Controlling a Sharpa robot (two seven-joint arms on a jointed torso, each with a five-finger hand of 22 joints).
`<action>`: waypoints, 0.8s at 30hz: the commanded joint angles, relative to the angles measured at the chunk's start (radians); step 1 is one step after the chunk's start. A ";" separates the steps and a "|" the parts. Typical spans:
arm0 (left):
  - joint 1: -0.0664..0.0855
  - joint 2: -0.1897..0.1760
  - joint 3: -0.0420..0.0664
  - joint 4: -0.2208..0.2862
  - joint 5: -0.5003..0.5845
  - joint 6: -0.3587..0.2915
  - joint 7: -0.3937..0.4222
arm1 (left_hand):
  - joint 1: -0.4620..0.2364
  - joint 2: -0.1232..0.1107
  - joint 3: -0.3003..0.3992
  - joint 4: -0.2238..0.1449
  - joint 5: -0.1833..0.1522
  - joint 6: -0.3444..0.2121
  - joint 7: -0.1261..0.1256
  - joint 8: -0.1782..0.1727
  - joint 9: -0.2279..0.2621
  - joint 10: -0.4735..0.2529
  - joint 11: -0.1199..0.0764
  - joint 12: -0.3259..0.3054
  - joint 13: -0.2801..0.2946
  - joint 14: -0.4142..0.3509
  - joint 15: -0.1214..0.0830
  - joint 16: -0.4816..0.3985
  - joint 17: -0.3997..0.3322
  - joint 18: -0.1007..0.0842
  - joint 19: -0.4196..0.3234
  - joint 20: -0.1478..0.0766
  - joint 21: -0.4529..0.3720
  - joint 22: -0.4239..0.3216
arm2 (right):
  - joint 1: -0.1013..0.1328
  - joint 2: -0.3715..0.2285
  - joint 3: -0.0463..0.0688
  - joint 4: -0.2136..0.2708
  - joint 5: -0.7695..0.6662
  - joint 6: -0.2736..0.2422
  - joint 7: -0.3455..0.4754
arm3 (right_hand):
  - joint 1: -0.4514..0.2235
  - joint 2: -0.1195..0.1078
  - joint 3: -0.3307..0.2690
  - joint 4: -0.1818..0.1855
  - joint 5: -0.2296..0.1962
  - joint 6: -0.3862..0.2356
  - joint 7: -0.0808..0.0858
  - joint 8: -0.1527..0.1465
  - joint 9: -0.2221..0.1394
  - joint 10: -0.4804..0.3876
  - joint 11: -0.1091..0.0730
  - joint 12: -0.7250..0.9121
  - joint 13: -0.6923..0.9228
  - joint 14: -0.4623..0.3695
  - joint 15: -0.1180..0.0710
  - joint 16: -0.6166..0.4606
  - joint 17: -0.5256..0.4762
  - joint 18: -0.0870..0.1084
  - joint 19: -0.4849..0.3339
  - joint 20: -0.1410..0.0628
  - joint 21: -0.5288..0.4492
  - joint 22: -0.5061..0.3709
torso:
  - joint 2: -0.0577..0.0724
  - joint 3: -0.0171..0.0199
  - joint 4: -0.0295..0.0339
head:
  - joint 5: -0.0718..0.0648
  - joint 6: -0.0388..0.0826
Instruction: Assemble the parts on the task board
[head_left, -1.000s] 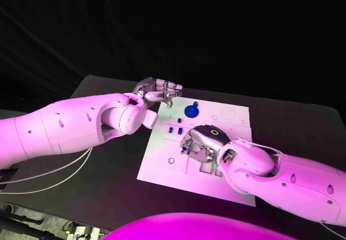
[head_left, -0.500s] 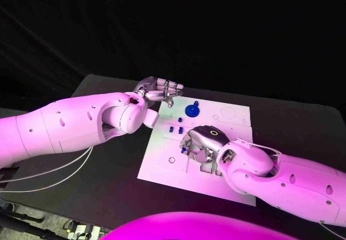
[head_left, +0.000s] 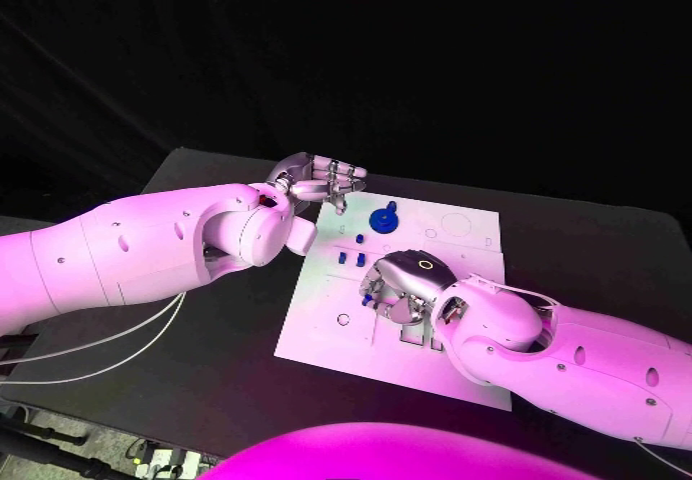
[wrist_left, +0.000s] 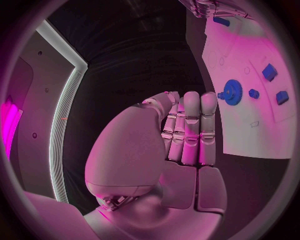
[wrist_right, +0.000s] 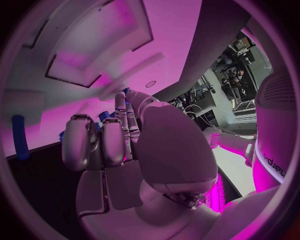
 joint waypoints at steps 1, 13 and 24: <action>0.001 0.002 0.001 0.002 0.004 0.019 0.001 | -0.002 0.008 0.000 -0.005 0.002 -0.007 -0.002 -0.004 -0.001 -0.011 0.000 0.005 0.001 -0.008 -0.001 -0.004 -0.001 0.012 -0.008 -0.003 -0.005 -0.002 | -0.002 0.002 -0.001 -0.001 -0.024 0.032 -0.010 | -0.007 0.000 0.003 -0.003 0.005 0.007 0.001 0.006 0.001 0.007 0.000 -0.005 -0.002 0.046 -0.006 0.006 -0.001 -0.014 0.005 0.001 0.003 0.134 | 0.000 0.0000 0.0001 | 0.001 0.000; 0.001 0.003 0.001 0.002 0.004 0.020 -0.003 | -0.001 0.009 0.000 -0.006 0.002 -0.008 -0.001 -0.004 -0.001 -0.012 0.000 0.005 0.001 -0.008 -0.001 -0.004 -0.002 0.012 -0.009 -0.003 -0.006 -0.003 | -0.003 0.010 -0.004 -0.008 -0.024 0.057 -0.019 | -0.040 -0.015 -0.013 0.004 0.014 -0.021 0.012 -0.013 -0.005 -0.015 0.010 -0.024 -0.008 0.045 0.002 0.009 -0.002 -0.011 -0.003 0.005 -0.015 0.129 | 0.000 -0.0005 0.0001 | -0.001 0.000; 0.001 0.002 0.001 0.001 0.003 0.021 -0.008 | -0.001 0.009 0.001 -0.007 0.001 -0.010 0.000 -0.004 -0.002 -0.015 0.001 0.007 0.001 -0.009 -0.001 -0.005 -0.003 0.013 -0.012 -0.002 -0.009 -0.005 | -0.003 0.004 -0.005 -0.004 -0.027 -0.007 -0.032 | -0.067 -0.044 -0.030 0.009 0.019 -0.116 0.053 -0.030 -0.033 -0.106 0.051 -0.073 -0.038 0.038 0.034 0.007 -0.015 -0.002 -0.029 0.030 -0.070 0.111 | 0.000 0.0002 0.0002 | -0.002 0.002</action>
